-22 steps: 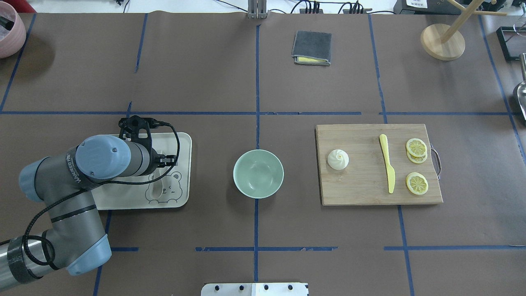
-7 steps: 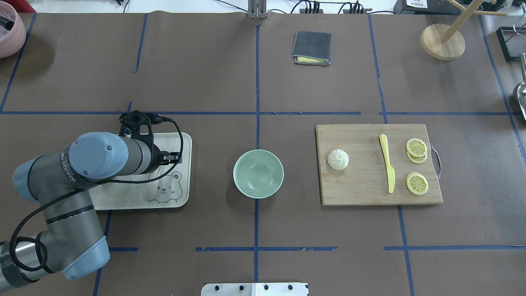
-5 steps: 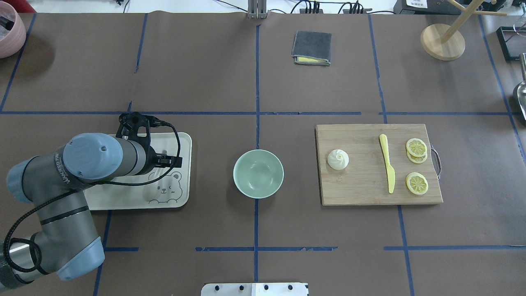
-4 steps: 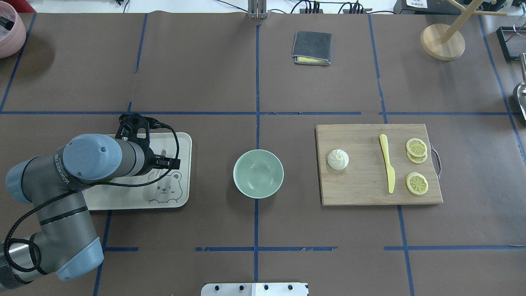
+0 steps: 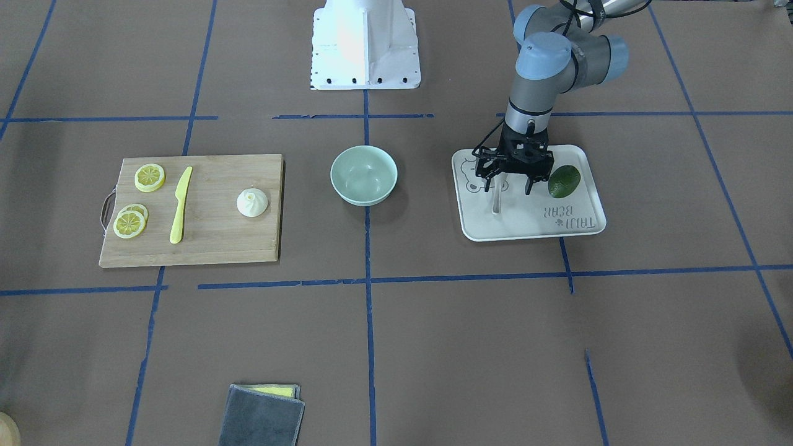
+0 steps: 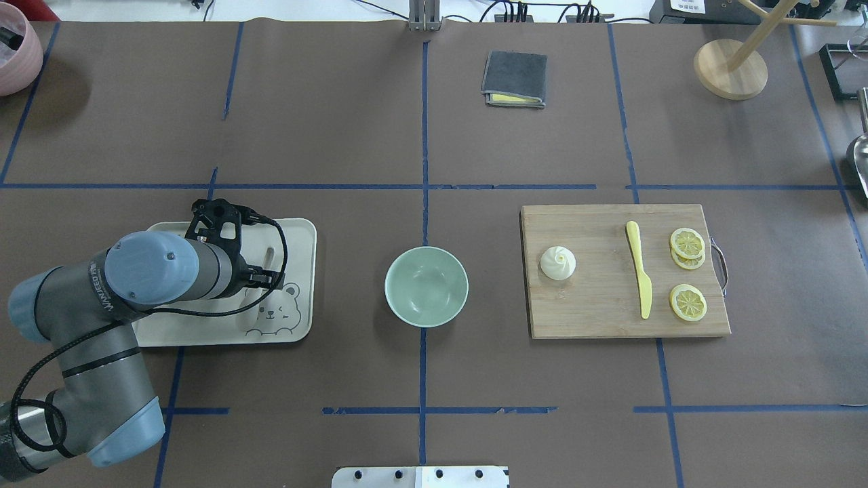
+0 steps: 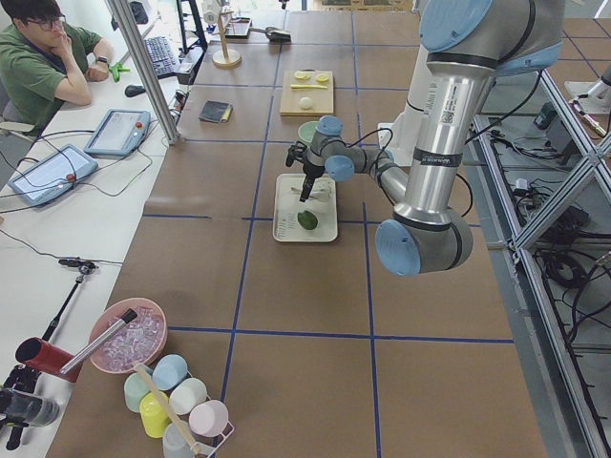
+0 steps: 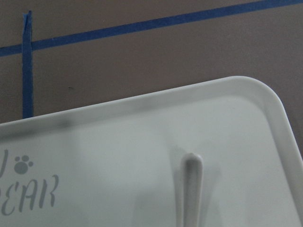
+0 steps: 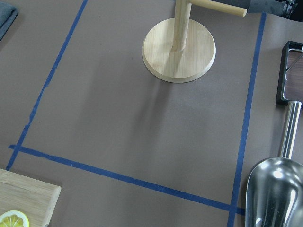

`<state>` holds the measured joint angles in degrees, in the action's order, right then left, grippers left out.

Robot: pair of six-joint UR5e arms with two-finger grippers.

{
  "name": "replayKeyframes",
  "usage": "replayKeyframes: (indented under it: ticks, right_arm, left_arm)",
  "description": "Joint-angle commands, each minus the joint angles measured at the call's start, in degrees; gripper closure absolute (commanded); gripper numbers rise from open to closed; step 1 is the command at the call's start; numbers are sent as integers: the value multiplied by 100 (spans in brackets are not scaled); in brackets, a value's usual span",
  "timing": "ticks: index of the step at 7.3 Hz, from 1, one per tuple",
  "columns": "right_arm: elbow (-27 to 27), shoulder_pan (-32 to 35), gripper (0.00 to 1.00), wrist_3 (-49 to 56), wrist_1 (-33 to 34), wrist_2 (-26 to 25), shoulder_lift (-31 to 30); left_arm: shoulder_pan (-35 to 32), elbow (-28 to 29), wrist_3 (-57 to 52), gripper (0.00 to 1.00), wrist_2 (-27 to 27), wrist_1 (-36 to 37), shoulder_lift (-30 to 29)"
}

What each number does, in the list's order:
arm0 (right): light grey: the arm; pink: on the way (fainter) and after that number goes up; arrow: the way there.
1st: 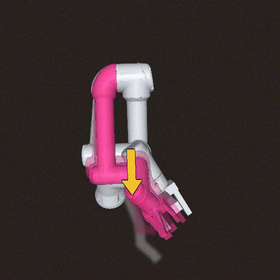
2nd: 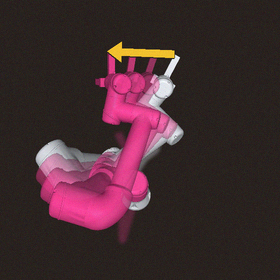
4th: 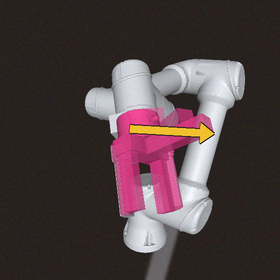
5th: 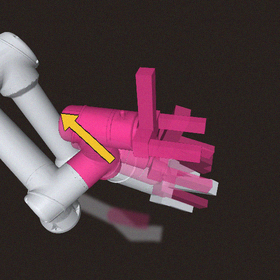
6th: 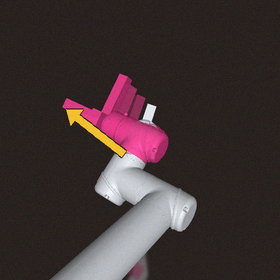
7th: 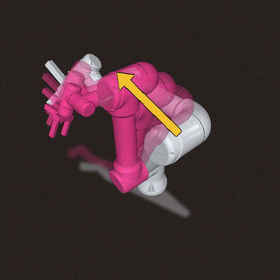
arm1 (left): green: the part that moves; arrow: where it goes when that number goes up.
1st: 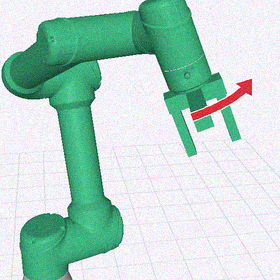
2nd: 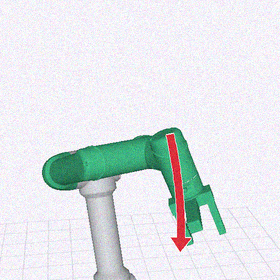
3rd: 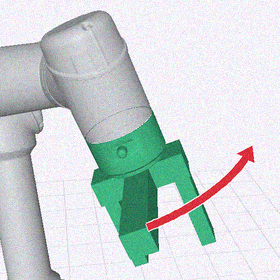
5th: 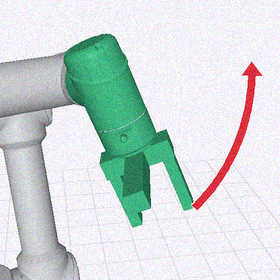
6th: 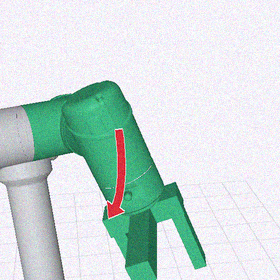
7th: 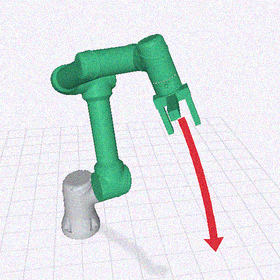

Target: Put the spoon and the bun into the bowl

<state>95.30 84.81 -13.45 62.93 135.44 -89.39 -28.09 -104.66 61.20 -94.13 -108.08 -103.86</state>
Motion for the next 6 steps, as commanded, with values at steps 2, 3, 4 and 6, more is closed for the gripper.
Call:
replayKeyframes:
  ticks: [2, 3, 4, 6]
  right_arm:
    - [-3, 0, 0, 0, 9, -9, 0]
    - [-29, 0, 0, 0, 9, -9, 0]
    - [-46, 0, 0, 0, 0, -9, 0]
    - [-47, 0, 0, 0, 0, 0, 9]
  left_arm:
    - [119, -64, -3, 25, -18, -3, 24]
    - [181, -55, -3, 24, -18, -3, 24]
    - [234, -37, -3, 24, -18, -3, 24]
    - [252, -2, 15, 43, -18, 6, 24]
